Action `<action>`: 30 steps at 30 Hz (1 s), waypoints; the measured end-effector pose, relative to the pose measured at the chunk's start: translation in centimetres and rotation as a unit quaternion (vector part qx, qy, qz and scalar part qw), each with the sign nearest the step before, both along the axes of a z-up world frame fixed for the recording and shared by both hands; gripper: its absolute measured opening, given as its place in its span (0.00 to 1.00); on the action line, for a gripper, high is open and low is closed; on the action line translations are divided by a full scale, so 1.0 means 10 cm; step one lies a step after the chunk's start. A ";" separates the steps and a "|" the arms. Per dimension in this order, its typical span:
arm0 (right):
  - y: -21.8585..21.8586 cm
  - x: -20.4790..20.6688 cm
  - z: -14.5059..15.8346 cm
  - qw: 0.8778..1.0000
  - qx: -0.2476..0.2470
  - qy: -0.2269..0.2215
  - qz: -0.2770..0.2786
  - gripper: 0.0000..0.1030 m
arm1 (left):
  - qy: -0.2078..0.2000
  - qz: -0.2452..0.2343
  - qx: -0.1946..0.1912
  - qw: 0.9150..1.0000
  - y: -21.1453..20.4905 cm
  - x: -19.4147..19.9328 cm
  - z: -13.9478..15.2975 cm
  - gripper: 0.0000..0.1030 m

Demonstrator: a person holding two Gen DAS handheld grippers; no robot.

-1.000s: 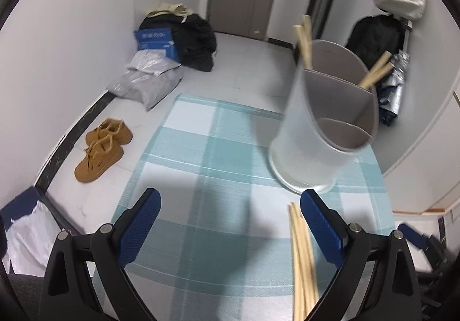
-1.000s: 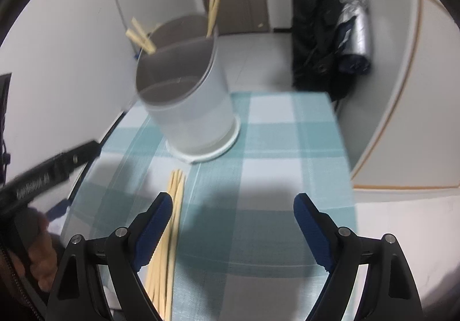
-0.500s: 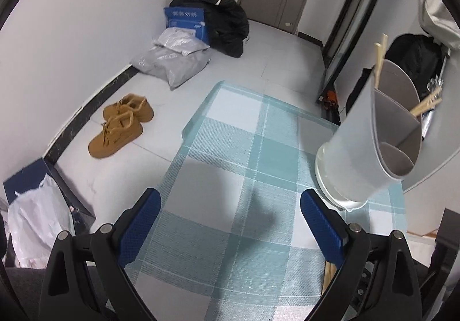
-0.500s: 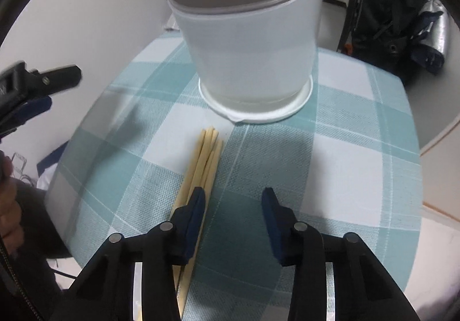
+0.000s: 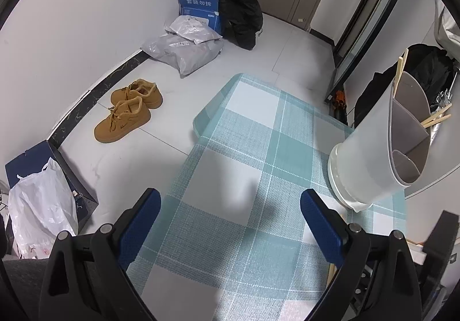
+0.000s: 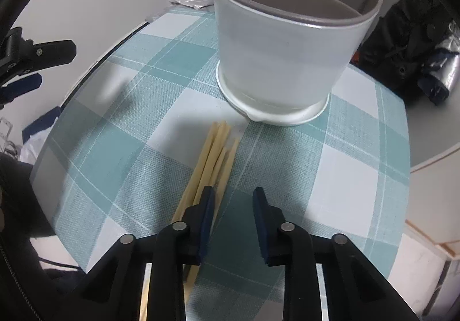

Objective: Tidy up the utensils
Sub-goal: 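Close the right gripper on one chopstick from the bundle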

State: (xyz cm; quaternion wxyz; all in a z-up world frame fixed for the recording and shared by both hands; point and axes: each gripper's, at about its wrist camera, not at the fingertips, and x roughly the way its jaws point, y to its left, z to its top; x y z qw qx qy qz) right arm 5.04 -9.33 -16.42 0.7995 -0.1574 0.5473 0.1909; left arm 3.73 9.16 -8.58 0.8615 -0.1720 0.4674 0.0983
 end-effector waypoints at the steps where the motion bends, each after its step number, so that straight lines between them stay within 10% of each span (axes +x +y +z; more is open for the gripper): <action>1: 0.01 -0.02 0.01 1.000 0.004 -0.006 -0.002 0.22 | 0.001 0.004 0.005 1.000 0.00 -0.01 0.00 0.92; 15: 0.18 0.16 0.02 0.999 0.024 -0.022 -0.001 0.05 | -0.002 -0.002 0.030 1.000 -0.01 -0.03 -0.01 0.92; 30: -0.97 0.23 0.49 0.970 0.221 0.004 -0.105 0.05 | -0.028 -0.069 0.058 0.996 -0.40 -0.13 -0.01 0.92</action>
